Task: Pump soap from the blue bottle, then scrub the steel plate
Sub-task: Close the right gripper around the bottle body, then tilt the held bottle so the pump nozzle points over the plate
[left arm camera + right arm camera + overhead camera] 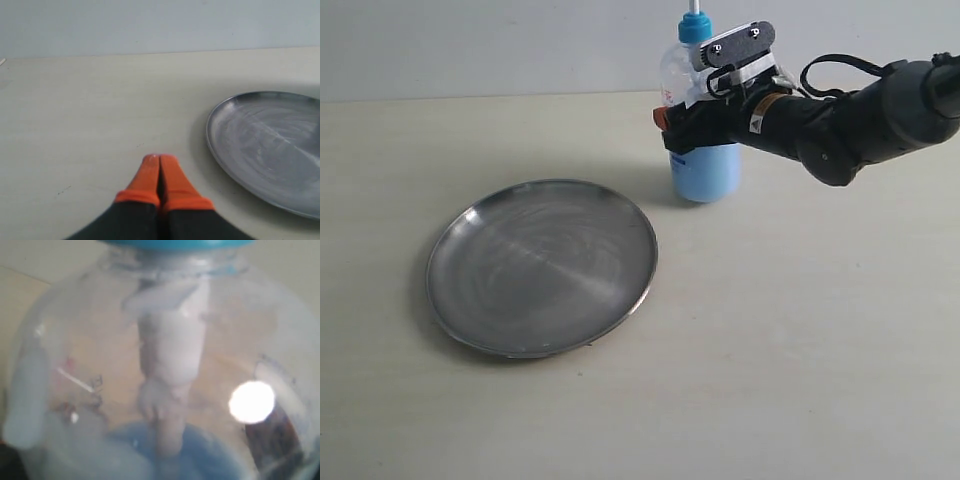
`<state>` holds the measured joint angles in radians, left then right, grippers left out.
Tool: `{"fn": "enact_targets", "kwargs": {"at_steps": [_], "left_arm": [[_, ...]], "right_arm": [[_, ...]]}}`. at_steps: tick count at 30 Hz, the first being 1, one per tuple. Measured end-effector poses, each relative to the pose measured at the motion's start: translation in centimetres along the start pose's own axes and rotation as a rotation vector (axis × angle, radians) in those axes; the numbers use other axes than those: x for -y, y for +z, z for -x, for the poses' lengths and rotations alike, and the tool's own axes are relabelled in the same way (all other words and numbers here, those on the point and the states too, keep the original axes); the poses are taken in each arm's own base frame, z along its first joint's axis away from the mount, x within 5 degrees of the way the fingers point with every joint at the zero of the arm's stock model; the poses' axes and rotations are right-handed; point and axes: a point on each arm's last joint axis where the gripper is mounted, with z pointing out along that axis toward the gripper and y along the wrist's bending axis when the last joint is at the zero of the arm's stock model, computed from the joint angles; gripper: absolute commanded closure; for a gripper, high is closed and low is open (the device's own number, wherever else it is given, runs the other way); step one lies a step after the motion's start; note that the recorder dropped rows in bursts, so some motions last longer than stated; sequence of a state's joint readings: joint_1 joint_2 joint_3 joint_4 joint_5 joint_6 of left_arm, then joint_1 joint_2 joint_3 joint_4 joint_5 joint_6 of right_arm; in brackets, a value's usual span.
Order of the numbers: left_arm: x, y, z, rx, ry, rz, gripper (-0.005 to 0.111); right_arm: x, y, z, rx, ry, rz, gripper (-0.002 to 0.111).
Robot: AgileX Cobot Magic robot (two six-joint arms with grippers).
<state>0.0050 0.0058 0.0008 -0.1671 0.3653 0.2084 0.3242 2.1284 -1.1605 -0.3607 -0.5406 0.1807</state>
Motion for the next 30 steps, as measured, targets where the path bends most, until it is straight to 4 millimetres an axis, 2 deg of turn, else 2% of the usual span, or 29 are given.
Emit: {"fn": "enact_targets", "kwargs": {"at_steps": [5,9,13,22,30], "left_arm": [[0.0,0.0,0.0,0.000,0.000,0.000,0.107],[0.0,0.0,0.0,0.000,0.000,0.000,0.107],[0.0,0.0,0.0,0.000,0.000,0.000,0.107],[0.0,0.0,0.0,0.000,0.000,0.000,0.107],[0.0,0.0,0.0,0.000,0.000,0.000,0.107]], "right_arm": [[-0.5,-1.1,0.9,0.010,-0.050,0.005,0.108],[-3.8,-1.5,1.3,0.017,-0.173,0.048,0.108],[-6.6,-1.6,1.1,0.012,-0.258,0.015,0.108],[-7.3,-1.6,1.6,0.059,-0.257,-0.010,0.108],[-7.7,-0.7,0.0,0.056,-0.250,-0.012,0.108]]}}
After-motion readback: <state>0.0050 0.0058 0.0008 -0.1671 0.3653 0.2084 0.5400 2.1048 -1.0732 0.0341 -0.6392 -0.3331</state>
